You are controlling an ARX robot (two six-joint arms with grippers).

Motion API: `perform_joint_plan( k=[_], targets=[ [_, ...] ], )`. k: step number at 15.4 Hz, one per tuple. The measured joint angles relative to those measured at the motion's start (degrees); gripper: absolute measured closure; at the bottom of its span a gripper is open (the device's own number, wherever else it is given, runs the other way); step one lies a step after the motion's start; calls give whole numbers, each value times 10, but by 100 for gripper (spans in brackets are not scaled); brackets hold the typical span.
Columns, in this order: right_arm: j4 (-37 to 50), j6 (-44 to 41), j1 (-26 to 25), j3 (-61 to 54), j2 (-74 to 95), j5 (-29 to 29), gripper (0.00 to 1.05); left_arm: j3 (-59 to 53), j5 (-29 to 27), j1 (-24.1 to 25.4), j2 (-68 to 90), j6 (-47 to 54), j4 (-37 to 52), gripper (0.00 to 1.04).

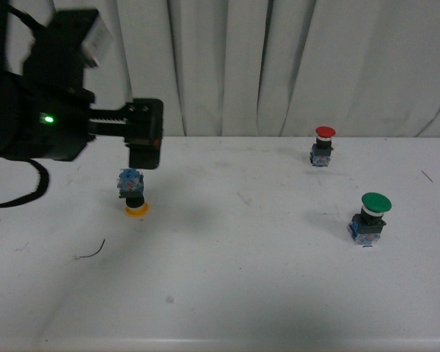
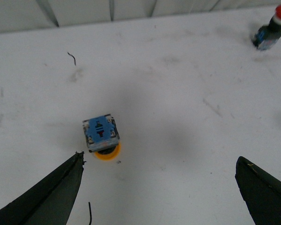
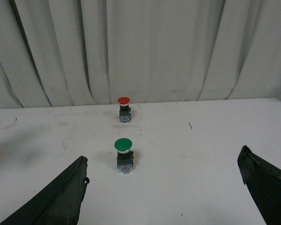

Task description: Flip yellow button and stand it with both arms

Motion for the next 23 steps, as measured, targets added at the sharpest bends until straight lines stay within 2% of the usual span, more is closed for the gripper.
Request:
perform_joint_plan(
  k=[3,8,23],
  targets=[
    [0,0,0,0,0,0,6,187,3,15,134,-30,-143,7],
    [0,0,0,0,0,0,6,331,-6,48,236,-71,-274,7],
    [0,0,0,0,0,0,6,355,-27,56,296,-53,-283,8]
  ],
)
